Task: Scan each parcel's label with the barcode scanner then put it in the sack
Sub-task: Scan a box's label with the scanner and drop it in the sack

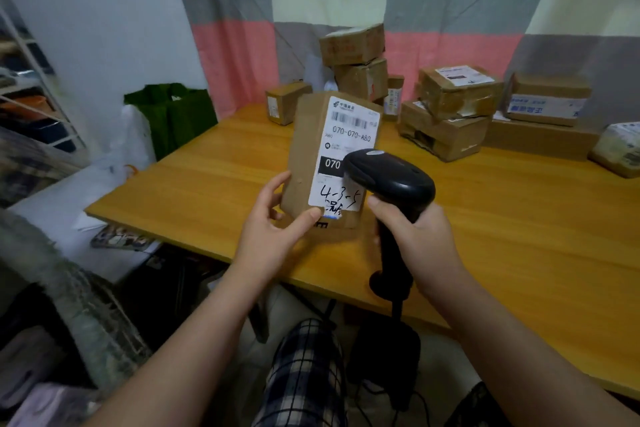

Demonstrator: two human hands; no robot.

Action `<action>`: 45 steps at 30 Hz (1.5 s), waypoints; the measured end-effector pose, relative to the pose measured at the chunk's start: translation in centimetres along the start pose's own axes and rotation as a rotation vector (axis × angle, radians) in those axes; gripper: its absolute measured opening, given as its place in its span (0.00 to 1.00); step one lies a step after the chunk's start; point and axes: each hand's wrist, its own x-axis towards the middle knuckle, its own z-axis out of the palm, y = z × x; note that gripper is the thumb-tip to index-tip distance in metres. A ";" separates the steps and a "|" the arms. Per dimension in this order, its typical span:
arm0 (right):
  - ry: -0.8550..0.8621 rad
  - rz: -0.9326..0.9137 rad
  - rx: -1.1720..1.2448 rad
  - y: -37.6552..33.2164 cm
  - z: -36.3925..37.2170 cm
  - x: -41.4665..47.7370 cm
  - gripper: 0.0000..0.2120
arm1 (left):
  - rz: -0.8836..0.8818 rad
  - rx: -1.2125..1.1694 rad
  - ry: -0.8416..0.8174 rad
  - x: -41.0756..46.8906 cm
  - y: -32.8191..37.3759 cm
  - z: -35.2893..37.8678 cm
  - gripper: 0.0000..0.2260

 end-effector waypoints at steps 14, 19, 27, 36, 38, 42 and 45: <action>-0.628 0.192 -0.147 6.7 22.8 -8.3 0.20 | -0.260 0.438 0.735 -22.2 -5.8 -22.2 0.28; -0.644 0.103 -0.504 10.8 26.6 -10.7 0.35 | -0.501 0.916 0.661 -26.8 -9.2 -26.6 0.29; -0.658 0.207 -0.641 12.4 26.1 -11.8 0.27 | -0.447 0.931 0.660 -25.6 -10.1 -29.4 0.27; -0.505 0.497 -0.033 7.3 25.4 -9.4 0.19 | -0.524 1.041 0.178 -19.6 -8.8 -25.8 0.30; -0.503 0.529 0.038 6.0 26.0 -9.1 0.21 | -0.467 1.190 0.086 -17.7 -7.3 -25.0 0.26; -0.417 0.483 0.112 3.7 27.2 -7.6 0.10 | -0.337 1.098 -0.382 -19.2 -3.4 -21.9 0.34; -0.414 0.451 0.152 2.1 28.0 -6.8 0.12 | -0.455 1.092 -0.517 -22.5 -2.8 -20.6 0.20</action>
